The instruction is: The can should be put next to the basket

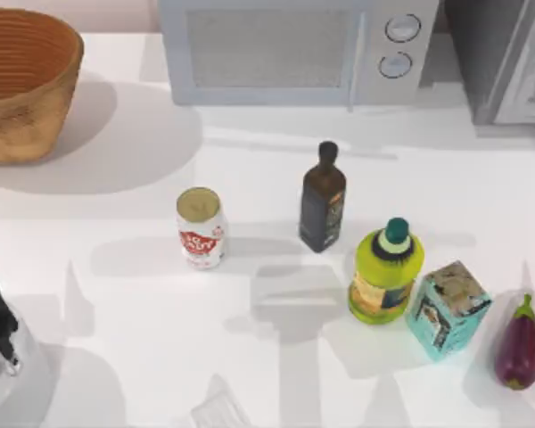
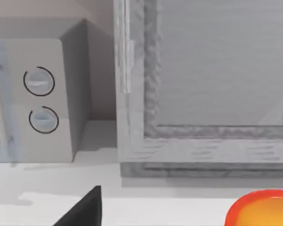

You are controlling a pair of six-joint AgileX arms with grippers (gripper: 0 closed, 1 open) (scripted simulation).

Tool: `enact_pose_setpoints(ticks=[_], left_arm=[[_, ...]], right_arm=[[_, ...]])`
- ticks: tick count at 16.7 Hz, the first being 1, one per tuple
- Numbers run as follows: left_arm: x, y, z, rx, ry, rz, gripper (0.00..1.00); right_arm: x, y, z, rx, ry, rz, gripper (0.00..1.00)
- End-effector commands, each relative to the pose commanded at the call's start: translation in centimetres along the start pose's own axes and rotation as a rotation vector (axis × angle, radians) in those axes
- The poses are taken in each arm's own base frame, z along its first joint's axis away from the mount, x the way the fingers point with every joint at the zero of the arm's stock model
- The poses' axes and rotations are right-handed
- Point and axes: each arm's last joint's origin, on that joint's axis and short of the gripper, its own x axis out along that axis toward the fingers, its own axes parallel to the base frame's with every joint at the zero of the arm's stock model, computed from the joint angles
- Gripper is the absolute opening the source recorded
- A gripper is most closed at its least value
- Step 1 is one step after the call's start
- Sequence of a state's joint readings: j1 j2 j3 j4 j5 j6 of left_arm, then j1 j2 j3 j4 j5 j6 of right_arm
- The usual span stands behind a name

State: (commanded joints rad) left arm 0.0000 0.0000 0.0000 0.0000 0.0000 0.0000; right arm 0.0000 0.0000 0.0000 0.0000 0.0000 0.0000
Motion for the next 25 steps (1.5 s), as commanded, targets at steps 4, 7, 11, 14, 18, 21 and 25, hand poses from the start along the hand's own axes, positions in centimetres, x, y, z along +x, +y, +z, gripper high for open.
enact_pose_setpoints(ticks=[4, 7, 11, 14, 18, 21, 25], left_arm=[[0.0, 0.1, 0.6, 0.020, 0.028, 0.005, 1.00], [0.3, 0.3, 2.9, 0.094, 0.131, 0.025, 1.00], [2.4, 1.1, 7.8, 0.242, 0.377, 0.037, 1.00], [6.5, 2.0, 10.9, 0.362, 0.630, -0.009, 1.00], [14.4, 3.8, 11.9, 0.497, 0.987, -0.166, 1.00], [20.0, 5.1, 10.3, 0.564, 1.211, -0.329, 1.00], [24.8, 6.3, 7.4, 0.614, 1.400, -0.528, 1.00]], right_arm=[[0.0, 0.0, 0.0, 0.000, 0.000, 0.000, 1.00], [0.0, 0.0, 0.0, 0.000, 0.000, 0.000, 1.00], [0.0, 0.0, 0.0, 0.000, 0.000, 0.000, 1.00], [0.0, 0.0, 0.0, 0.000, 0.000, 0.000, 1.00], [0.0, 0.0, 0.0, 0.000, 0.000, 0.000, 1.00], [0.0, 0.0, 0.0, 0.000, 0.000, 0.000, 1.00], [0.0, 0.0, 0.0, 0.000, 0.000, 0.000, 1.00]])
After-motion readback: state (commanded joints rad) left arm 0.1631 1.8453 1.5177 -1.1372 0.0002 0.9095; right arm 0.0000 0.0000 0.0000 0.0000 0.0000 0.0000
